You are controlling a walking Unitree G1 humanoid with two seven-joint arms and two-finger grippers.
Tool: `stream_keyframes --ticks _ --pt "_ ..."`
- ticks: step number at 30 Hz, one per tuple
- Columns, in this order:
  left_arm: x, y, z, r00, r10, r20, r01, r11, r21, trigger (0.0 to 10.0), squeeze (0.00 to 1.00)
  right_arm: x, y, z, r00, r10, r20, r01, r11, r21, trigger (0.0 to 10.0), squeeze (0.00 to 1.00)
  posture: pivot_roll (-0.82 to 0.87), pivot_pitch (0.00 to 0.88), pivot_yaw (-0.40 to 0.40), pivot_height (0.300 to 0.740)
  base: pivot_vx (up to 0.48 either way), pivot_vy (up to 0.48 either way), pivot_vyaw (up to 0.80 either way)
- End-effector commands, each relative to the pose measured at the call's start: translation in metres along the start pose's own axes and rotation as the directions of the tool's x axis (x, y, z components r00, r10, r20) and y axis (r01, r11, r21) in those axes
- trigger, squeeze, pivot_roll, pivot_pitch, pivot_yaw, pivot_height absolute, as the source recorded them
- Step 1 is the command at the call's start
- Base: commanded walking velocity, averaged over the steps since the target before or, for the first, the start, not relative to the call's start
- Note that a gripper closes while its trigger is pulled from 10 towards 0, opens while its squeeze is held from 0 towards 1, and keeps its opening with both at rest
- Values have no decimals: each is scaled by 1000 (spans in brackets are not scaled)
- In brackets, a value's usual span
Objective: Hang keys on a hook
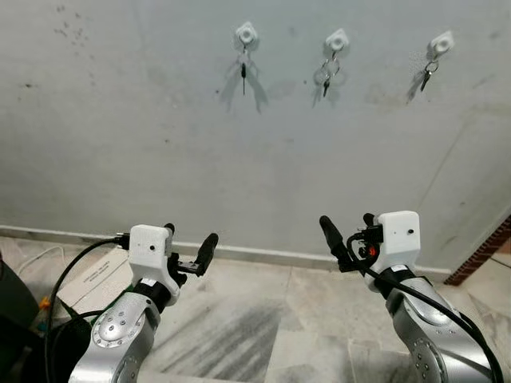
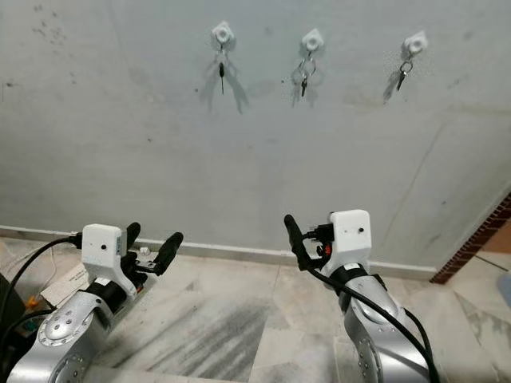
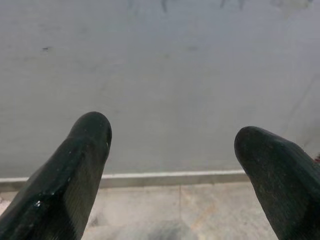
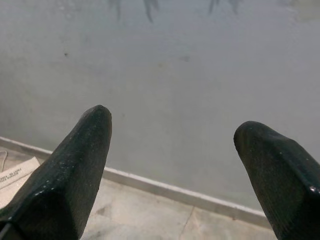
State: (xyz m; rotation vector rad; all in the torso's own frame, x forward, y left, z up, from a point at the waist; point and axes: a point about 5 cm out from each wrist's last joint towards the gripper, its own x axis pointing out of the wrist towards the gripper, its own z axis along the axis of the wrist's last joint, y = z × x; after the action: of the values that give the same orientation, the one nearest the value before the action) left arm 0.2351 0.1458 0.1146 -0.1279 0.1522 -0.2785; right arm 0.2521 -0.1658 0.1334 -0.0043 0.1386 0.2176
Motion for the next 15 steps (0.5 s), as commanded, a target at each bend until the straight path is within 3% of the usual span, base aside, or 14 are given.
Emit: stream_keyframes --ticks 1,7,10,15 --pt "2 3 4 1000 6 11 -6 1000 19 10000 0 1 1 4 1000 4 18 -4 1000 5 10000 0 4 48 26 740 0 0 0" --pt "4 5 7 999 21 29 -22 999 29 10000 0 1 2 5 1000 14 25 -14 1000 -10 10000 0 4 48 26 740 0 0 0" --pt "5 7 7 999 35 31 -36 999 31 10000 0 1 5 8 999 40 35 -39 999 -38 10000 0 2 50 26 740 0 0 -725" --pt "6 8 8 998 48 34 -49 998 31 10000 0 1 7 7 998 44 33 -43 999 -28 10000 0 2 50 26 740 0 0 0"
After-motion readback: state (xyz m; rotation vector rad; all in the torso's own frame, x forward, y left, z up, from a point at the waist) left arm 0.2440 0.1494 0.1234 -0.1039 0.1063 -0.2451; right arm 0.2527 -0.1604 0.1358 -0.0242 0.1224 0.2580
